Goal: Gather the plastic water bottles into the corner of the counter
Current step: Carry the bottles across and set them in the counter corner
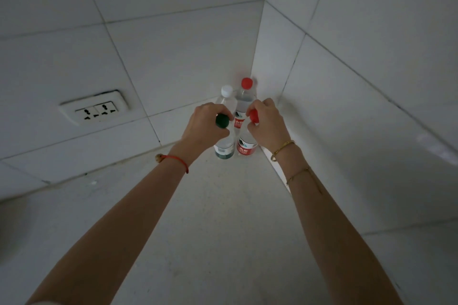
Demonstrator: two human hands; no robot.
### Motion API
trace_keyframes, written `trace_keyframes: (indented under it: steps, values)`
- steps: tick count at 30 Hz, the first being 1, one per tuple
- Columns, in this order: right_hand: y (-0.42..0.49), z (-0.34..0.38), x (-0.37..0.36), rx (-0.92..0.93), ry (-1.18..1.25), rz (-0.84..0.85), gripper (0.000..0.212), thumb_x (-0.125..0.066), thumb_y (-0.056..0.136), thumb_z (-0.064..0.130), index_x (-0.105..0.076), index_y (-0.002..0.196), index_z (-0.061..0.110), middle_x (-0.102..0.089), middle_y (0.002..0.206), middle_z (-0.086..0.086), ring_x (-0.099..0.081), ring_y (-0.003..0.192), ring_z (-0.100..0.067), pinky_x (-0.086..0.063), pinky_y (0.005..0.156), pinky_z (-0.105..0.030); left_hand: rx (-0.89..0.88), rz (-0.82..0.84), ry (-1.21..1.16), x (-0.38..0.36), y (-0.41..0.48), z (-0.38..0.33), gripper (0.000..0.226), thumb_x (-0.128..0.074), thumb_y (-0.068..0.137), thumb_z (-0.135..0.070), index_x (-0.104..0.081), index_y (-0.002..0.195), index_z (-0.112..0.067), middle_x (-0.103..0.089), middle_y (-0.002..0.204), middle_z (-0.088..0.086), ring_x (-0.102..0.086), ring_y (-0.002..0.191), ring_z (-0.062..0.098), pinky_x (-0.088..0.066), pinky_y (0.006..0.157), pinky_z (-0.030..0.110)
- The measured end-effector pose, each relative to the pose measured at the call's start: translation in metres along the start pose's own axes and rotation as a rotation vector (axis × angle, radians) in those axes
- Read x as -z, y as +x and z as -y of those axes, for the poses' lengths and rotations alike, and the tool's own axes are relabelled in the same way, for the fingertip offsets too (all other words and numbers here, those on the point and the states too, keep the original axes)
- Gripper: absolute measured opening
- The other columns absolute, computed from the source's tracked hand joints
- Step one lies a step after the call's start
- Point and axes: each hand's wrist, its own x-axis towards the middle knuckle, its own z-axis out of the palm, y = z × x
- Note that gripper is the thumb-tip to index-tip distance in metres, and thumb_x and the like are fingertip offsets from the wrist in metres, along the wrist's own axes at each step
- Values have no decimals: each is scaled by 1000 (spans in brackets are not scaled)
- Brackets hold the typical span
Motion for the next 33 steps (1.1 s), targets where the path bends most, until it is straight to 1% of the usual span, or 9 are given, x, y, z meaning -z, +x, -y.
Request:
trace_keyframes:
  steps: [6, 10, 13, 16, 21, 25, 29, 31, 33]
  values:
    - [37, -10, -13, -11, -61, 51, 24, -55, 84, 0, -56, 106, 8, -49, 112, -13, -55, 85, -22, -43, 81, -21, -19, 46, -2, -16, 37, -7, 34, -75, 67, -2, -68, 95, -20, -66, 101, 2, -60, 94, 20, -42, 80, 24]
    - [54, -13, -16, -24, -77, 73, 25, -55, 85, -2, -55, 108, 8, -49, 113, -14, -55, 90, -24, -48, 90, -28, -30, 105, 3, -23, 51, -9, 37, -73, 69, 0, -67, 100, -21, -66, 107, 4, -57, 96, 18, -45, 85, 27]
    - [61, -17, -14, -42, -82, 76, 27, -58, 83, -2, -55, 108, 8, -49, 114, -15, -54, 87, -22, -44, 85, -25, -60, 105, -5, -25, 58, -10, 39, -71, 70, 3, -67, 101, -19, -66, 106, 3, -57, 92, 17, -43, 81, 23]
    - [63, -20, -15, -40, -93, 81, 29, -59, 82, -3, -54, 109, 7, -48, 117, -15, -58, 92, -24, -46, 87, -26, -80, 114, 1, -27, 64, -8, 38, -71, 71, 2, -67, 101, -20, -66, 106, 1, -58, 93, 17, -42, 81, 23]
    - [63, -20, -18, -51, -87, 35, 29, -61, 80, -2, -55, 107, 7, -50, 116, -13, -60, 91, -24, -44, 84, -23, -139, 95, 10, -27, 64, -4, 35, -67, 75, 4, -67, 103, -17, -68, 105, 2, -60, 93, 15, -37, 77, 15]
    - [62, -17, -19, -59, -77, 21, 29, -63, 78, -4, -57, 104, 7, -52, 113, -11, -58, 90, -22, -42, 83, -21, -160, 91, 13, -26, 63, -4, 32, -64, 79, 3, -66, 106, -14, -67, 109, 4, -60, 98, 17, -39, 85, 19]
    - [61, -16, -17, -52, -78, 27, 28, -62, 79, -4, -56, 104, 8, -52, 112, -11, -51, 85, -17, -40, 83, -21, -154, 80, 15, -27, 60, -3, 33, -63, 81, 1, -65, 110, -16, -66, 111, 4, -59, 103, 19, -37, 90, 20]
    - [60, -16, -16, -48, -67, 22, 28, -59, 81, -4, -56, 106, 7, -52, 112, -12, -52, 87, -19, -42, 83, -23, -150, 61, 13, -29, 58, -2, 35, -64, 82, -1, -64, 113, -17, -66, 113, 5, -60, 105, 21, -41, 93, 24]
    - [57, -16, -16, -56, -61, 14, 28, -56, 83, -4, -55, 109, 6, -53, 112, -13, -57, 92, -24, -45, 85, -25, -141, 59, 10, -32, 55, 0, 40, -65, 82, -3, -61, 119, -18, -66, 116, 7, -61, 107, 23, -46, 98, 31]
